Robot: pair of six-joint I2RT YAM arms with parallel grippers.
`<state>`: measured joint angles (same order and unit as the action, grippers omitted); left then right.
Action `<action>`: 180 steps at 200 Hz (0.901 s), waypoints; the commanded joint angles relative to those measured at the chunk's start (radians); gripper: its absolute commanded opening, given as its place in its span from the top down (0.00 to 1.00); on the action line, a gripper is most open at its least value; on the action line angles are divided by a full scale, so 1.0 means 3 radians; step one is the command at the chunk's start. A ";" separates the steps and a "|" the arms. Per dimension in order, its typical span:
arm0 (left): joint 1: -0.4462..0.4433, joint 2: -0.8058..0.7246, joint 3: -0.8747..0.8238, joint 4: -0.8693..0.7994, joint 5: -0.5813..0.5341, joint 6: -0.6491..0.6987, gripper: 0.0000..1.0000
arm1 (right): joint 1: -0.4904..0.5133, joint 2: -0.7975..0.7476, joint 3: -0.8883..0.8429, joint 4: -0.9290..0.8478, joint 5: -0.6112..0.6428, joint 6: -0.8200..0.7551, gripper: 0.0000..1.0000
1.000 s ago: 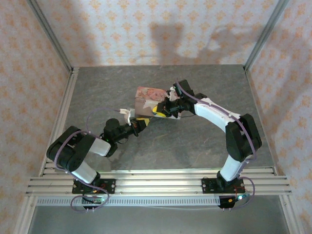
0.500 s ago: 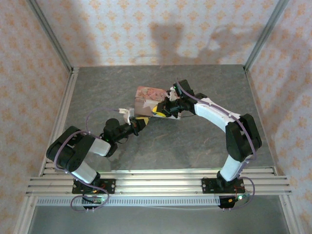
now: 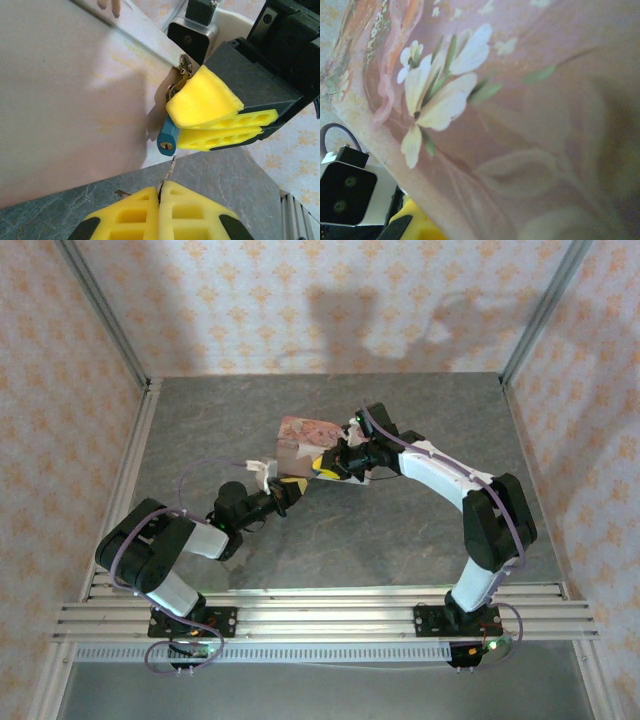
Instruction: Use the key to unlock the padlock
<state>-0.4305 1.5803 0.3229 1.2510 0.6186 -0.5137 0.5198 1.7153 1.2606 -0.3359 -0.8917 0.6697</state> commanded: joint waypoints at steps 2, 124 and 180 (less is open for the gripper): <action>-0.0027 -0.0004 0.0082 0.0191 -0.0085 0.0106 1.00 | -0.0009 -0.0118 0.0119 0.0154 -0.0234 0.0064 1.00; -0.0033 0.0089 0.0160 0.0181 -0.0129 0.0102 1.00 | -0.0009 -0.0139 0.0114 0.0128 -0.0239 0.0058 1.00; -0.0043 0.0139 0.0187 0.0188 -0.0124 0.0091 1.00 | -0.0009 -0.0149 0.0123 0.0132 -0.0244 0.0069 1.00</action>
<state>-0.4328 1.6135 0.3531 1.2545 0.5926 -0.5034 0.5140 1.7153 1.2606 -0.3294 -0.9001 0.6727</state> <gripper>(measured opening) 0.048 0.114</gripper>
